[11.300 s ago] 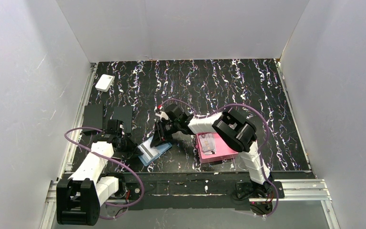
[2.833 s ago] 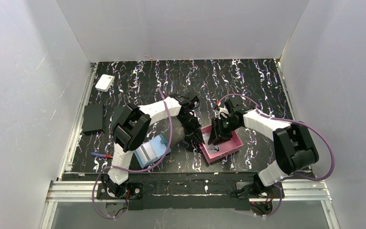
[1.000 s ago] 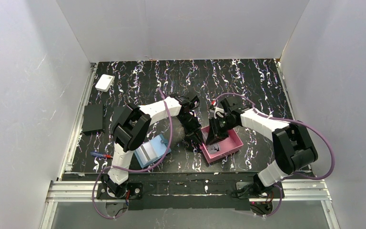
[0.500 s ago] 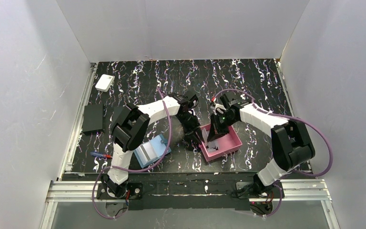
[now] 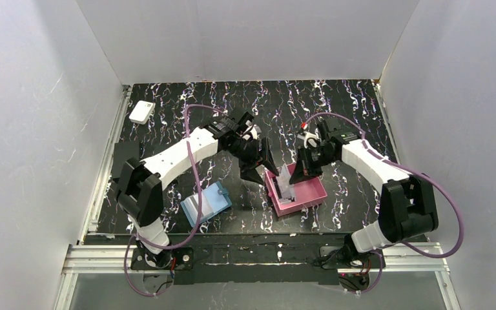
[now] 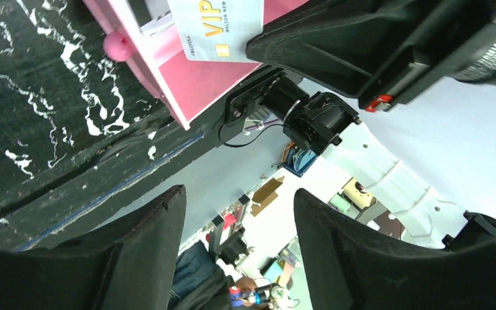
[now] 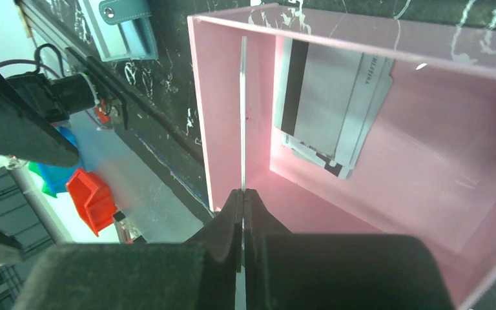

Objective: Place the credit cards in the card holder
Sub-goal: Pick up the credit card from the storage box, then insert the credit card into the card holder.

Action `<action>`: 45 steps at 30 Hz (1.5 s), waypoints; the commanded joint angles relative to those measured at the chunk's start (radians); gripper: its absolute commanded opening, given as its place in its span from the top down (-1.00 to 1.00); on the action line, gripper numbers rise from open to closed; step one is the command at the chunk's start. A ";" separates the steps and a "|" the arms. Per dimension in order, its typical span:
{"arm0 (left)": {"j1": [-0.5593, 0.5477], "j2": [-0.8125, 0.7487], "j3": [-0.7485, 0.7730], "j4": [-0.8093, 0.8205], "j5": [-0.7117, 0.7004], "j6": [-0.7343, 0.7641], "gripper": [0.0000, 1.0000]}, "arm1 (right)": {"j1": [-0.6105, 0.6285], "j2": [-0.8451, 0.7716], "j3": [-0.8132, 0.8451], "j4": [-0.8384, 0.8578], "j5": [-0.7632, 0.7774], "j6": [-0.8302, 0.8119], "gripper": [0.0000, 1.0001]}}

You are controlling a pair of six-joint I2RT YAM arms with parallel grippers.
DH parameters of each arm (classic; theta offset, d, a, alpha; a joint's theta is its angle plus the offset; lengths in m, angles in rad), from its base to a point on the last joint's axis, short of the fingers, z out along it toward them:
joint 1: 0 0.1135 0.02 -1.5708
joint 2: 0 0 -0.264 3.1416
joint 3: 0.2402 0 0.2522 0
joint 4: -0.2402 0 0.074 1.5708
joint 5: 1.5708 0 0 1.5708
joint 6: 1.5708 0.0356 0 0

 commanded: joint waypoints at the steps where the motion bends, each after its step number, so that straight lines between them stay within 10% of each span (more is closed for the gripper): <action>1: 0.008 -0.083 -0.022 0.143 -0.040 -0.004 -0.22 | -0.092 -0.081 -0.053 0.039 -0.160 -0.044 0.97; 9: 0.019 -0.196 -0.359 0.800 -0.221 -0.292 -0.29 | -0.197 -0.206 -0.154 0.270 -0.298 0.150 0.97; 19: -0.011 -0.072 -0.256 0.897 -0.156 -0.238 -0.25 | -0.222 -0.341 -0.242 0.493 -0.327 0.389 0.97; 31: -0.022 -0.005 -0.321 1.160 -0.003 -0.269 0.56 | -0.222 -0.462 -0.316 0.554 -0.326 0.468 0.97; 37: -0.022 -0.008 -0.330 1.234 0.104 -0.191 1.00 | -0.250 -0.485 -0.302 0.522 -0.253 0.428 0.35; 45: -0.008 -0.004 -0.380 1.400 0.216 -0.246 1.00 | -0.322 -0.504 -0.275 0.525 -0.241 0.431 0.35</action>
